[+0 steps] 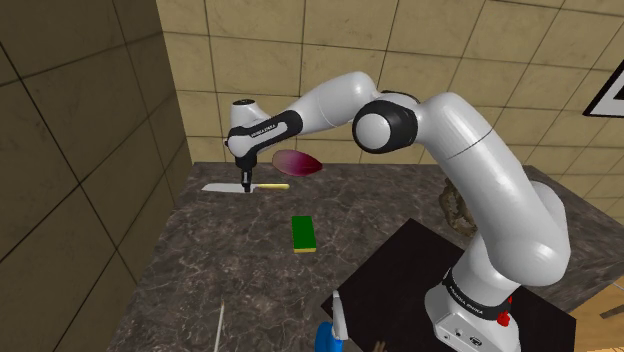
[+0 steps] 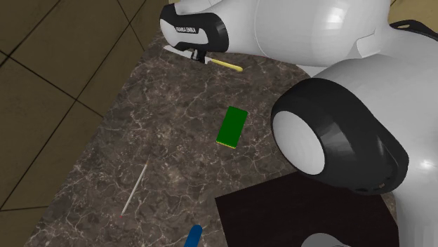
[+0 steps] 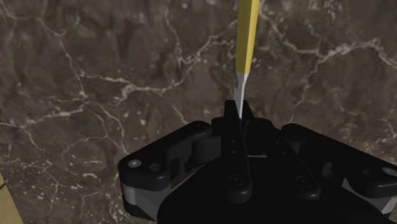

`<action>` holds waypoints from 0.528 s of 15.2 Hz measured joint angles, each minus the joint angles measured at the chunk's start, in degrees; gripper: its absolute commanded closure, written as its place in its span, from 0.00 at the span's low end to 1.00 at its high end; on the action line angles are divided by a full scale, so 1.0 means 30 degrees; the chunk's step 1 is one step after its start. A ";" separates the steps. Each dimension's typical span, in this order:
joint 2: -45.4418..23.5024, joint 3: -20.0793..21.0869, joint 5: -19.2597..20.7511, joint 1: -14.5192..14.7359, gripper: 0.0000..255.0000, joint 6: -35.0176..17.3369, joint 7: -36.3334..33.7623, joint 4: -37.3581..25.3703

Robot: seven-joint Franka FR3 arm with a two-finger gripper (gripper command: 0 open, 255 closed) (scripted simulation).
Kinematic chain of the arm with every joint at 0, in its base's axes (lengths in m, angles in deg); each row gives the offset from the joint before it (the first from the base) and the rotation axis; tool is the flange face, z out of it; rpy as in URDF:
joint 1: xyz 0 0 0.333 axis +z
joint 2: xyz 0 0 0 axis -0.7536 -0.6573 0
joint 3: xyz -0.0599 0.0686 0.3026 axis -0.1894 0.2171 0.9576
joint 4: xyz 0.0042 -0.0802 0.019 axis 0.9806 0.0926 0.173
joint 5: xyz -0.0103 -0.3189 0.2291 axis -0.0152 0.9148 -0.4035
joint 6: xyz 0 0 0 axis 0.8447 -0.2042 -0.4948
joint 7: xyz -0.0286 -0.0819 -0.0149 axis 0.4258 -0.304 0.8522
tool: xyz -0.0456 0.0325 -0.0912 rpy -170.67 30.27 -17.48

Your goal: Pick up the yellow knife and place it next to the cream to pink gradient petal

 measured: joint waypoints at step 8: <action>0.0000 0.0000 0.0000 0.0001 0.00 -0.0005 -0.0001 0.0003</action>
